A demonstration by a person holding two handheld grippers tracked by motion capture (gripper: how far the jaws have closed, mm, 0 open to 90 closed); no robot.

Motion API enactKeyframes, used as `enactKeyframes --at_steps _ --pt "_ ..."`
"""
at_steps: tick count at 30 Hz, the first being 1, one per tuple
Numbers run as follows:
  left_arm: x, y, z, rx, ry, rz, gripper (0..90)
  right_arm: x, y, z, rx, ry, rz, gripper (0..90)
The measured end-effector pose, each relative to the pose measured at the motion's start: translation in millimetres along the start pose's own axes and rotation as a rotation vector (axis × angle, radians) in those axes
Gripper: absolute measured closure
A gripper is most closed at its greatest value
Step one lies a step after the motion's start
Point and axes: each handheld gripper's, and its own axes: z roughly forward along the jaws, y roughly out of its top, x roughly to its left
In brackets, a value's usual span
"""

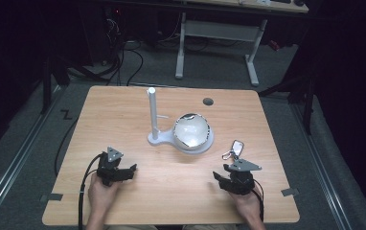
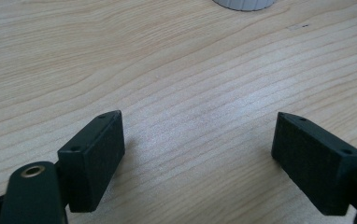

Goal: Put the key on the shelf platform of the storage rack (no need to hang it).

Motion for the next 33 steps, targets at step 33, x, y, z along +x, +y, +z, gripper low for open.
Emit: enactKeyframes --at_steps 33 --pt "-0.1 -0.6 -0.8 0.006 -0.004 0.0 17.5 -66.1 -7.7 -10.4 0.008 -0.172 0.189 49.4"
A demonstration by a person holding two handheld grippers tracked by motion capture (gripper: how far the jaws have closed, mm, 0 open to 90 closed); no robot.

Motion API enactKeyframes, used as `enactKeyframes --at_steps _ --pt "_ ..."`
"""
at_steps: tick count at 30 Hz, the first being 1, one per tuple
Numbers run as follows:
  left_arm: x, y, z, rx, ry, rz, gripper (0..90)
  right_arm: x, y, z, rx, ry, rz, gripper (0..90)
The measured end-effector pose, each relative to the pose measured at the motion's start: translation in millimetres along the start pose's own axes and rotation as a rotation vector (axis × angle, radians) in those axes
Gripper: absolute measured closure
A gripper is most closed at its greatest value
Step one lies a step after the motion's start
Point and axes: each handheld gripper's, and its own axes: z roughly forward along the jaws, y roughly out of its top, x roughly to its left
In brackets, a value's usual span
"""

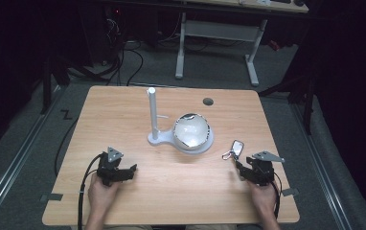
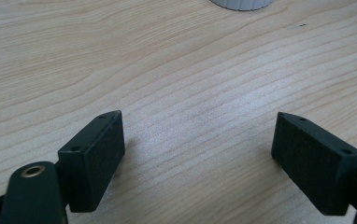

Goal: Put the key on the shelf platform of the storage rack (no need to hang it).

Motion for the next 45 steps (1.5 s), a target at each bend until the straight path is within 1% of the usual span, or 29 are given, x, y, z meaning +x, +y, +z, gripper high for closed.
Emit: enactKeyframes --at_steps 1,4,6,10,11,12,14,16,17,19,21,23,25,26,27,28,29,30,31,33,35,36,37,38,39,41,43,44,45 --pt "0.0 0.0 0.0 0.0 0.0 0.0 17.5 0.0 0.0 0.0 0.0 0.0 0.0 49.4" --pt "-0.2 -0.2 -0.1 0.0 0.001 -0.003 17.5 -3.1 2.4 7.6 0.009 -0.007 0.009 49.6" --pt "-0.2 -0.2 -0.1 0.001 0.0 -0.001 17.5 -4.9 5.5 14.9 0.016 -0.003 0.018 50.0" --pt "-0.2 -0.3 -0.4 0.003 -0.001 -0.001 17.5 -3.3 9.0 20.6 0.019 0.003 0.014 51.6" --pt "-0.2 -0.4 -0.4 0.003 -0.002 0.0 17.5 -1.9 9.5 24.7 0.027 0.006 0.02 52.7" --pt "-0.3 -0.4 -0.4 0.004 -0.001 -0.001 17.5 -1.9 9.5 24.7 0.027 0.006 0.02 52.7" --pt "-0.5 -0.6 -0.6 0.006 -0.003 -0.002 17.5 -1.4 8.9 29.1 0.039 -0.001 0.025 53.5" --pt "-0.5 -0.8 -0.9 0.009 -0.004 -0.001 17.5 -2.4 7.9 34.0 0.07 -0.016 0.022 54.8" --pt "-0.5 -0.8 -1.0 0.008 -0.003 -0.001 17.5 -2.6 7.4 34.8 0.076 -0.02 0.017 56.2" --pt "-0.5 -0.8 -0.8 0.009 -0.005 -0.001 17.5 -3.8 7.5 34.3 0.08 -0.024 0.009 57.6" --pt "-0.6 -0.8 -0.8 0.009 -0.004 -0.001 17.5 -6.5 7.5 34.2 0.078 -0.027 0.007 63.0" --pt "-0.7 -0.9 -0.8 0.009 -0.004 -0.003 17.5 -4.9 6.0 33.7 0.075 -0.045 -0.034 67.0" --pt "-0.9 -0.9 -0.7 0.008 -0.001 -0.007 17.5 -5.2 6.3 33.9 0.074 -0.044 -0.035 71.7" --pt "-1.4 -1.0 -1.0 0.006 0.003 -0.016 17.5 -5.2 6.3 33.9 0.074 -0.044 -0.035 71.7" --pt "-1.4 -1.1 -1.2 0.004 0.004 -0.018 17.5 -4.2 5.9 33.5 0.074 -0.043 -0.041 73.8" --pt "-1.4 -0.9 -1.1 0.004 0.004 -0.019 17.6 -2.8 5.2 33.1 0.072 -0.04 -0.058 74.1" --pt "-1.3 -0.2 -0.8 0.003 0.003 -0.021 18.0 -2.6 5.3 33.2 0.071 -0.04 -0.063 74.2" --pt "-1.0 0.0 -0.6 0.004 0.001 -0.015 18.3 -3.5 7.6 34.0 0.082 -0.034 -0.049 74.5" --pt "-1.1 -0.1 -0.6 0.004 0.001 -0.018 18.3 -3.5 7.6 34.0 0.082 -0.034 -0.049 74.5" --pt "-1.3 -0.3 -0.7 0.002 0.005 -0.02 18.3 -1.4 6.1 34.0 0.072 -0.04 -0.049 74.6" --pt "-0.8 0.7 0.2 -0.002 0.002 -0.014 18.7 -1.6 4.9 34.2 0.06 -0.042 -0.034 74.8" --pt "-0.8 0.7 0.2 -0.002 0.002 -0.014 19.0 -1.6 4.9 34.2 0.06 -0.042 -0.034 74.8" --pt "-1.5 0.9 0.0 0.0 0.01 -0.028 19.0 -1.4 5.2 34.4 0.06 -0.045 -0.032 74.8" --pt "-1.5 0.7 0.2 -0.002 0.008 -0.027 19.2 -1.0 5.5 34.7 0.061 -0.045 -0.034 74.9" --pt "-0.9 0.4 0.0 -0.001 0.001 -0.015 19.2 -0.5 5.8 34.9 0.063 -0.045 -0.037 74.9" --pt "-1.1 0.1 -0.5 -0.001 0.004 -0.019 19.2 -0.1 6.1 34.7 0.066 -0.042 -0.039 74.9" --pt "-1.0 0.2 -0.4 -0.001 0.002 -0.017 19.2 2.0 6.2 34.5 0.069 -0.039 -0.057 75.0" --pt "-0.9 0.4 -0.1 -0.002 0.001 -0.015 19.3 2.1 6.2 34.6 0.069 -0.037 -0.059 75.0" --pt "-0.9 0.4 0.0 -0.002 0.001 -0.015 19.3 0.4 7.5 34.0 0.069 -0.021 -0.048 75.0"
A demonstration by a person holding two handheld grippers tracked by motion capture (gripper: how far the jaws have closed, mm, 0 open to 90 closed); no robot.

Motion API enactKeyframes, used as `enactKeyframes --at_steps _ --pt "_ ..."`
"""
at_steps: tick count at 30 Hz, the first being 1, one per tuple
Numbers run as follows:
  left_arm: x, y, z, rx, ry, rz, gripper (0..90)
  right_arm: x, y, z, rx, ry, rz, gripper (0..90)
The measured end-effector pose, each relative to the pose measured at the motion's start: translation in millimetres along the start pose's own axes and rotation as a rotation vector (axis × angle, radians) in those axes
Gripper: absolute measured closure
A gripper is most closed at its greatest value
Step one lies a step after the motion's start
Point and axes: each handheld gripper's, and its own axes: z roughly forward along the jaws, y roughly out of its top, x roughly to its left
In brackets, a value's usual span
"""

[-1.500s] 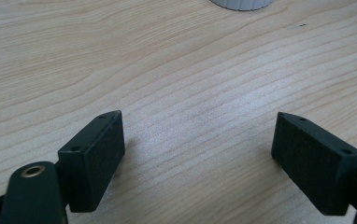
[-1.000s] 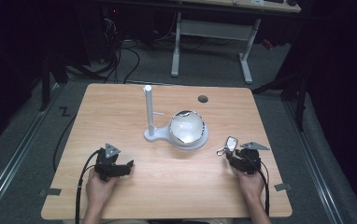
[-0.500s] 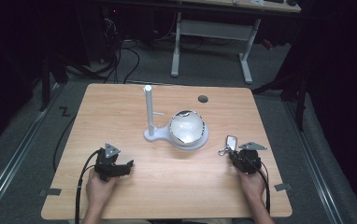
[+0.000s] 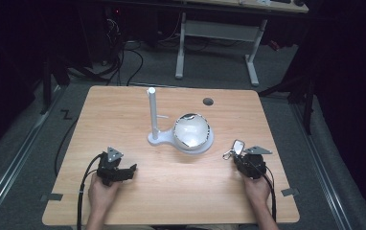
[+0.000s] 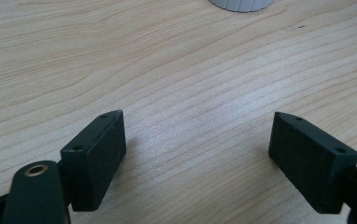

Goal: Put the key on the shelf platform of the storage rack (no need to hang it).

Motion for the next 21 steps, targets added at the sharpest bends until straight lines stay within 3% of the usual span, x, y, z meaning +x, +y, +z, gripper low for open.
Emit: enactKeyframes --at_steps 4,8,14,21 --pt "0.1 -0.1 0.0 -0.003 0.005 -0.001 18.8 -0.5 0.5 -6.5 -0.027 0.015 0.003 75.0" --pt "0.2 0.0 0.4 -0.007 0.006 0.0 18.8 -7.5 1.9 -12.0 -0.056 0.038 0.039 75.0" --pt "0.2 1.1 0.6 -0.008 0.009 -0.009 18.9 -7.7 6.5 -25.0 -0.093 0.056 0.03 75.0" --pt "0.0 1.5 0.4 -0.004 0.011 -0.016 18.7 -5.8 26.2 -37.2 -0.129 0.072 0.015 75.0"
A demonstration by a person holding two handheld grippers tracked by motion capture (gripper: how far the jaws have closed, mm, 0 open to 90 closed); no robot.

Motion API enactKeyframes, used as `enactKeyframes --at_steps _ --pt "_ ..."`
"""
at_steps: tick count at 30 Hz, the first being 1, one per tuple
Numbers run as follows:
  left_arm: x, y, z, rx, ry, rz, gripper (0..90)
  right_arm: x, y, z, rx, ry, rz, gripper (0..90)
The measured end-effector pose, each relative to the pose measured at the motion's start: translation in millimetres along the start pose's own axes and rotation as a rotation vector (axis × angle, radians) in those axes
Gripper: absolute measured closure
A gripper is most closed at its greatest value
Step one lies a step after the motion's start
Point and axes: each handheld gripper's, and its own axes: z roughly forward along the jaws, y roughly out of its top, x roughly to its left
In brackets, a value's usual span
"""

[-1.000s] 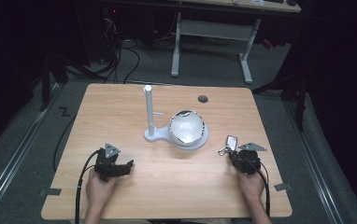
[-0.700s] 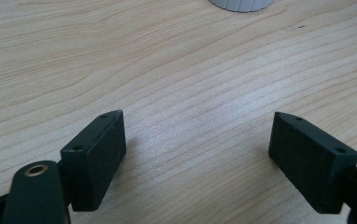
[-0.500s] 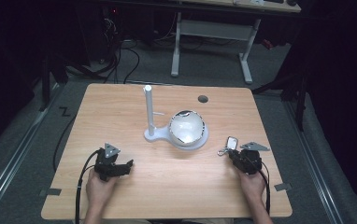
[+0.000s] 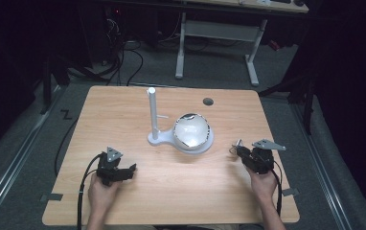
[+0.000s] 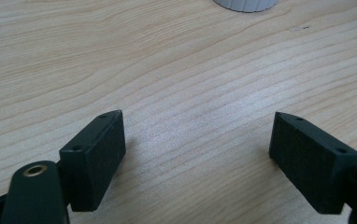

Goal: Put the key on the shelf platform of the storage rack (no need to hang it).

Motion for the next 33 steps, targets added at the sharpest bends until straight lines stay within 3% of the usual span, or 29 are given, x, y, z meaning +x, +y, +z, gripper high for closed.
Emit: enactKeyframes --at_steps 10,16,19,33 --pt "0.5 -1.6 0.4 -0.007 -0.002 0.021 18.2 -7.5 12.0 -22.8 -0.04 0.002 0.024 75.0" --pt "-0.3 -2.2 -0.3 -0.002 -0.002 0.011 18.2 -8.8 18.7 -28.3 -0.044 0.028 0.016 75.0" --pt "-0.1 -2.2 -0.3 0.0 -0.005 0.016 18.2 -6.1 28.5 -35.5 -0.077 0.048 0.008 75.0" --pt "-0.3 -2.4 -1.1 0.0 -0.002 0.007 18.3 3.4 45.5 -31.8 -0.078 0.088 -0.011 75.0"
